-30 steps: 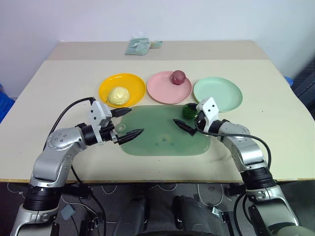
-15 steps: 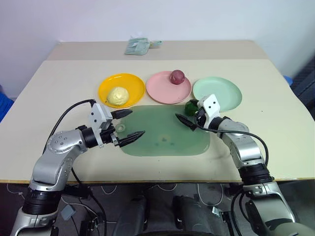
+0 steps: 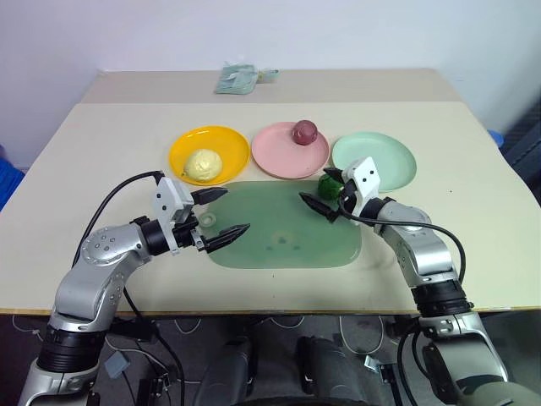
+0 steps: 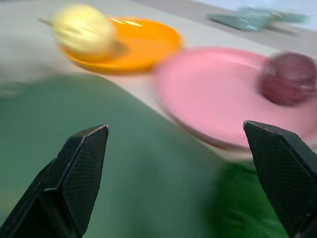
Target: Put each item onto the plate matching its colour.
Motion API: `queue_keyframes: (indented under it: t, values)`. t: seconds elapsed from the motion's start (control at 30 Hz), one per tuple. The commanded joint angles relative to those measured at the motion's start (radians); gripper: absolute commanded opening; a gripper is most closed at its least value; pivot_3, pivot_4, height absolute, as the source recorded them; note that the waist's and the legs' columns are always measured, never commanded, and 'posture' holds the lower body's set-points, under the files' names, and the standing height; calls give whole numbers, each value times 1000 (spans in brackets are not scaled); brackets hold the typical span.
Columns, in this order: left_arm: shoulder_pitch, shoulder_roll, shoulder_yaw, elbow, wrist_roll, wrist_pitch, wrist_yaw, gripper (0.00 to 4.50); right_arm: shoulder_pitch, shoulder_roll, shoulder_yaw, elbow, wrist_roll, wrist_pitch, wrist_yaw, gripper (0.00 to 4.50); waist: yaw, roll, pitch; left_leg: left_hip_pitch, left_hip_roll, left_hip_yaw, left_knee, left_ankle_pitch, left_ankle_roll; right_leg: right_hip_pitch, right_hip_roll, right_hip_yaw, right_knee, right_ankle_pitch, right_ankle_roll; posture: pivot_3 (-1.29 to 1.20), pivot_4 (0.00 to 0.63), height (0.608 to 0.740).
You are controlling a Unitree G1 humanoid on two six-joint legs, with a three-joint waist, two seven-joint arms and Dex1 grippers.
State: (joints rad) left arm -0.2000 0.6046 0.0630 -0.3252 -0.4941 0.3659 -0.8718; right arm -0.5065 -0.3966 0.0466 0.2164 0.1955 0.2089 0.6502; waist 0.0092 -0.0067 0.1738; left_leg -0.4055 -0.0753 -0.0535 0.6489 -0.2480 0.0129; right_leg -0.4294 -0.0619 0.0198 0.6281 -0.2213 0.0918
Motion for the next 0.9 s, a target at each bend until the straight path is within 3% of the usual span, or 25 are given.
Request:
queue_keyframes:
  t: [0.03, 0.73, 0.83, 0.9]
  values:
    - [-15, 2, 15, -36, -23, 0, 1, 4500, -40, 5, -24, 55, -25, -71, -25, 4460, -1, 0, 0, 0, 0, 0, 0, 0, 0, 0, 0, 0, 0, 0, 0, 0, 150, 740]
    - [6, 12, 21, -56, -21, -2, 7, 4500, -104, 13, -10, 274, -121, -171, -105, 4460, -7, 0, 0, 0, 0, 0, 0, 0, 0, 0, 0, 0, 0, 0, 0, 0, 150, 740]
    - [6, 11, 20, -54, -20, -4, 6, 4500, -110, 15, -19, 281, -121, -180, -117, 3609, -8, 0, 0, 0, 0, 0, 0, 0, 0, 0, 0, 0, 0, 0, 0, 0, 150, 740]
    - [5, 10, 19, -52, -19, -6, 6, 4500, -116, 16, -26, 281, -115, -185, -123, 2657, -9, 0, 0, 0, 0, 0, 0, 0, 0, 0, 0, 0, 0, 0, 0, 0, 150, 740]
